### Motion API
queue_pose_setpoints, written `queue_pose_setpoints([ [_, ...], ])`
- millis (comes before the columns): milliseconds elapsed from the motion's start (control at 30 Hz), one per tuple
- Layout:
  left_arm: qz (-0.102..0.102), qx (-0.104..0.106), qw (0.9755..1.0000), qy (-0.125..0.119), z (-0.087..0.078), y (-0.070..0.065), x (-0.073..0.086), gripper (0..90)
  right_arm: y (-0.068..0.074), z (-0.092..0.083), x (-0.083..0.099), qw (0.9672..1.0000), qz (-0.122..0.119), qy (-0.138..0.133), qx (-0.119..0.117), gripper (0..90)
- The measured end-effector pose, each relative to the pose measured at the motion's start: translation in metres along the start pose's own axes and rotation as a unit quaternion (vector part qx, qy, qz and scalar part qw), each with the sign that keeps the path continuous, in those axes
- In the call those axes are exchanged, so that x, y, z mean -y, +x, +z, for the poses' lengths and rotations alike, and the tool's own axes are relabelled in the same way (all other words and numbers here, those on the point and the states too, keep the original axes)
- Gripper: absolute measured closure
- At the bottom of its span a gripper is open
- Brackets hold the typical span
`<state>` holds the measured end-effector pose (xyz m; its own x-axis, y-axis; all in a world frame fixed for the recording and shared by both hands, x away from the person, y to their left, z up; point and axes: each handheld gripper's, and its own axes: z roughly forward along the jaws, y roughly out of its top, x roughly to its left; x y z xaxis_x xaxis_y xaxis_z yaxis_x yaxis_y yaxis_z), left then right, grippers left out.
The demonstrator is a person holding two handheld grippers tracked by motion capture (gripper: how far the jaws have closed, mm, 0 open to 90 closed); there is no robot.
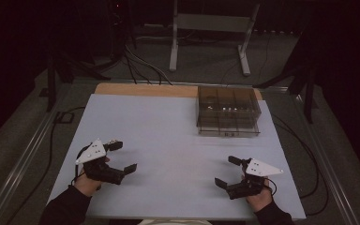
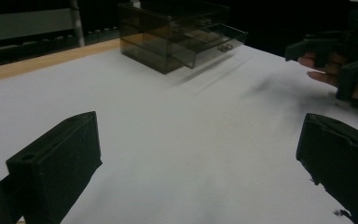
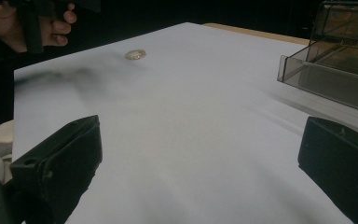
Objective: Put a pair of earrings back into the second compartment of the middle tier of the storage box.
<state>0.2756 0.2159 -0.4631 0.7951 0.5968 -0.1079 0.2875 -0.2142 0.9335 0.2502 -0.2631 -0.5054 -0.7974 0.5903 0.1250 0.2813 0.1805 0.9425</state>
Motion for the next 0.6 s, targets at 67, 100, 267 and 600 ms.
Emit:
queue_pose_setpoints([
  [67, -0.004, 0.0, 1.0, -0.003, 0.0, 0.003, -0.002, 0.6, 0.0, 0.0, 0.0, 1.0, 0.001, 0.0, 0.0, 0.0],
  [100, -0.004, 0.0, 1.0, -0.003, 0.0, 0.003, -0.002, 0.6, 0.0, 0.0, 0.0, 1.0, 0.001, 0.0, 0.0, 0.0],
  [267, -0.009, -0.01, 0.9999, -0.008, 0.001, 0.01, -0.005, 0.6, 0.0, 0.0, 0.0, 1.0, 0.001, 0.0, -0.001, 0.0],
  [600, -0.03, -0.058, 0.9978, -0.016, 0.0, 0.032, 0.002, 0.6, 0.0, -0.001, 0.0, 1.0, 0.004, -0.001, -0.002, 0.0],
])
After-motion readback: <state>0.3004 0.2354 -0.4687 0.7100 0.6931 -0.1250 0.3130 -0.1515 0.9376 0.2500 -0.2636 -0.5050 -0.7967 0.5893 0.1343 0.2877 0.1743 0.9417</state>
